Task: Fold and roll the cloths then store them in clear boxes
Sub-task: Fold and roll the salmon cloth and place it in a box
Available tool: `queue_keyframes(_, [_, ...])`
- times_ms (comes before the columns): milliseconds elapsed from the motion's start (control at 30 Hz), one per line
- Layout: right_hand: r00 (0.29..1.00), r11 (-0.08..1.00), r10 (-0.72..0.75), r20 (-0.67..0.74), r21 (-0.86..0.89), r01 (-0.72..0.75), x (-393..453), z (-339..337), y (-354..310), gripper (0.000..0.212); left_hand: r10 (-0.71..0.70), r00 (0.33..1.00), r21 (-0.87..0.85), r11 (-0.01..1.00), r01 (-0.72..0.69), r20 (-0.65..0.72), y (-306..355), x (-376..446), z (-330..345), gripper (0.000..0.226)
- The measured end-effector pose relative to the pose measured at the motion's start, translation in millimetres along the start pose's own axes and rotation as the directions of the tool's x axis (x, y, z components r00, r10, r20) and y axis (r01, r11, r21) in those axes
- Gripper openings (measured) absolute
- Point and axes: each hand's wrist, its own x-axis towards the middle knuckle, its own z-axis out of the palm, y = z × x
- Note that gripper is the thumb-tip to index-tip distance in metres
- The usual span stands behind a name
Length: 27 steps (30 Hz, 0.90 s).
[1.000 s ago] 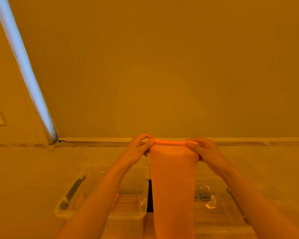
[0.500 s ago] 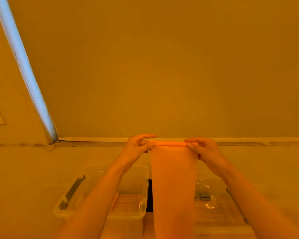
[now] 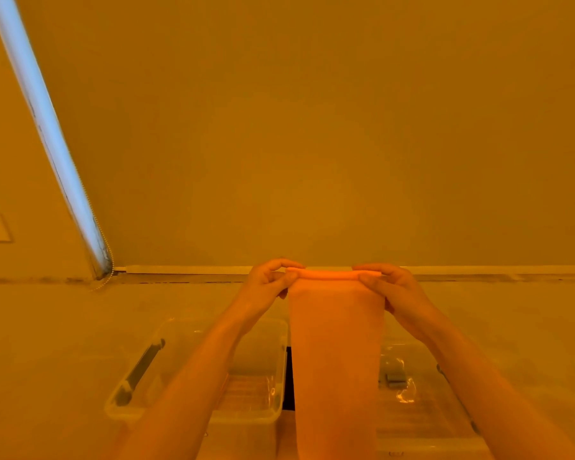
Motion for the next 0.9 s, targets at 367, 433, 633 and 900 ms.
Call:
queue_keyframes(367, [1.0,0.999,0.016,0.005,0.03,-0.016,1.0,-3.4,1.0,0.027,-0.009,1.0,0.011,1.0,0.009,-0.009,-0.8,2.1,-2.8,0.027])
queue_keyframes(433, [1.0,0.999,0.026,0.008,0.034,-0.026,2.5,-4.3,4.2,0.025,-0.025,1.0,0.038,0.999,0.025,-0.015,-2.0,2.6,-3.2,0.022])
queue_keyframes(633, [1.0,0.999,0.008,0.001,-0.051,-0.008,1.1,-0.2,4.8,0.017,-0.021,1.0,0.052,0.998,0.02,0.005,-4.5,2.4,-0.4,0.011])
queue_keyframes(900, [0.999,0.997,0.047,-0.006,0.058,-0.047,4.9,1.5,4.3,0.018,-0.02,1.0,-0.154,0.988,0.018,-0.017,-4.1,2.7,-1.4,0.028])
